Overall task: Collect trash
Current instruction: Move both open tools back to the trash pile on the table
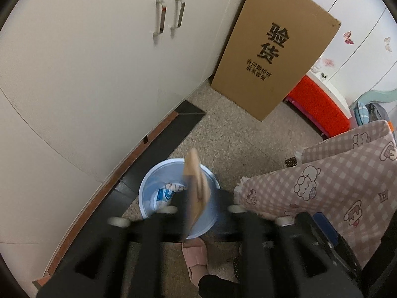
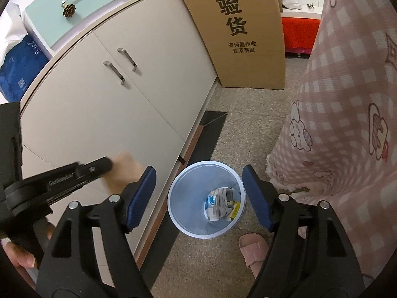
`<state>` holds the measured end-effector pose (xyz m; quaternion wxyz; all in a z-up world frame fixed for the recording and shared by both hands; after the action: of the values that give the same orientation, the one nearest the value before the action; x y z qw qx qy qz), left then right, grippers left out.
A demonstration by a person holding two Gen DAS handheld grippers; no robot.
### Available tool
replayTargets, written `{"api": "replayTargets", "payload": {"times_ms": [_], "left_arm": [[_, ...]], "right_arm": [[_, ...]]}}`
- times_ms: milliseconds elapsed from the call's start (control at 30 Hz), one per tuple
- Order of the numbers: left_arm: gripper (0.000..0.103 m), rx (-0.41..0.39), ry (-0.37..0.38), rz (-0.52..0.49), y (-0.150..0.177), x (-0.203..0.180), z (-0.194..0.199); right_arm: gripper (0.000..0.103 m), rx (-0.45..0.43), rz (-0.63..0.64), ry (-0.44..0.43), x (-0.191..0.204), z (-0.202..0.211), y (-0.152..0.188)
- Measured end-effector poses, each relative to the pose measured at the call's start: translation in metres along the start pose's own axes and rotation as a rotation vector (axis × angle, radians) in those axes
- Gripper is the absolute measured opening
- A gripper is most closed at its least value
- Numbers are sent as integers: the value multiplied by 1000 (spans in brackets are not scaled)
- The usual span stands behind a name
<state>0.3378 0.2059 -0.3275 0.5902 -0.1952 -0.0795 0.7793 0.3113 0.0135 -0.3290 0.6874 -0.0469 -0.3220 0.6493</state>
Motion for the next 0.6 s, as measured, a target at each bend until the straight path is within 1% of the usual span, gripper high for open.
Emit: {"api": "replayTargets", "payload": {"times_ms": [33, 100, 300, 433, 600], "left_arm": [[73, 8, -11, 8, 1, 1, -2], [73, 2, -20, 10, 3, 2, -3], [73, 25, -36, 22, 13, 7, -4], [73, 28, -53, 12, 20, 8, -2], [73, 33, -77, 19, 30, 14, 3]], "right_arm": [[72, -2, 1, 2, 0, 0, 0], [72, -2, 0, 3, -1, 0, 1], [72, 1, 8, 10, -1, -1, 2], [72, 5, -3, 3, -2, -1, 3], [72, -5, 19, -10, 1, 3, 5]]}}
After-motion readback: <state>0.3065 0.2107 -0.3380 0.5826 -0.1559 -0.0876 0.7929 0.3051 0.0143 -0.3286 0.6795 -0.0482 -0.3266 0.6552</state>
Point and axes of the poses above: each gripper's, at about its wrist camera, not at the fingertips, and z roughly against the way its jaws point, x to its left, y to its underside, the point moved 5 cm from there along -z, roughly the way its jaws point, and after that the axes turned 5 degrees about x, right-handed, at the moved point
